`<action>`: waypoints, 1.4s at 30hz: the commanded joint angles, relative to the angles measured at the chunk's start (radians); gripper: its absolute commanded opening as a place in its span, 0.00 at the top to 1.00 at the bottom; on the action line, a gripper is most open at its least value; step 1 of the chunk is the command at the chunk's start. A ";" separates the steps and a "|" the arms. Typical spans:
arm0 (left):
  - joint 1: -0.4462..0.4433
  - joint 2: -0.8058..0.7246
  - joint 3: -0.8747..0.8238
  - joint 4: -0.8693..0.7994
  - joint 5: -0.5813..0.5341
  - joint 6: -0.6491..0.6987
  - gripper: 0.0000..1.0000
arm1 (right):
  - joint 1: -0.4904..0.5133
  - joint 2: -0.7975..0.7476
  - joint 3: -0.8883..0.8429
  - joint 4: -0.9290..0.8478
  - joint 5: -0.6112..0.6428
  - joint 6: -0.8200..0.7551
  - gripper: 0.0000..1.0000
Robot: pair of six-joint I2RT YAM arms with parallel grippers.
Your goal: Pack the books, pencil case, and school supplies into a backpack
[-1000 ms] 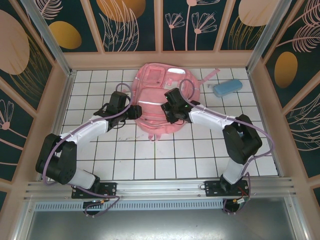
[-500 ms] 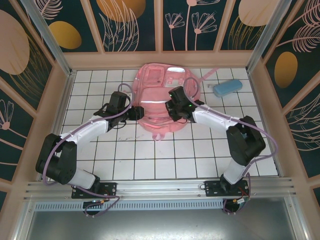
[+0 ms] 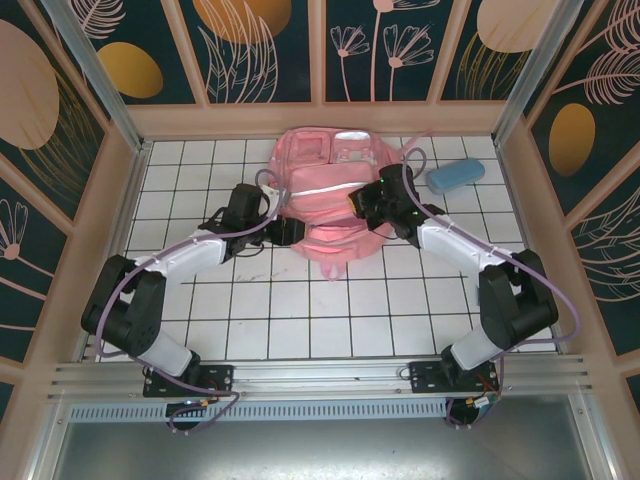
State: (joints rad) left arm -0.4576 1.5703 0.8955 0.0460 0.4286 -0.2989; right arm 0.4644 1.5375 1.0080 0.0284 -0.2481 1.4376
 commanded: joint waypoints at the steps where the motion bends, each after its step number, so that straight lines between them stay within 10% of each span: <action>1: -0.001 0.037 0.023 0.037 0.070 0.050 0.43 | -0.024 -0.076 0.003 0.165 -0.038 -0.013 1.00; 18: -0.068 0.110 0.054 0.062 0.083 0.005 0.50 | -0.024 -0.043 -0.006 0.185 -0.082 -0.005 1.00; 36: -0.088 0.116 0.103 0.045 0.020 0.000 0.96 | -0.015 -0.041 -0.003 0.163 -0.062 -0.017 1.00; 42: -0.087 0.081 0.117 -0.048 -0.175 0.023 1.00 | -0.018 -0.057 -0.002 0.113 -0.021 -0.041 1.00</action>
State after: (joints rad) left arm -0.5476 1.6924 0.9787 0.0383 0.3840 -0.3016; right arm 0.4507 1.5284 0.9916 0.0704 -0.2943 1.4357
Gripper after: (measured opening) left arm 0.054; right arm 0.072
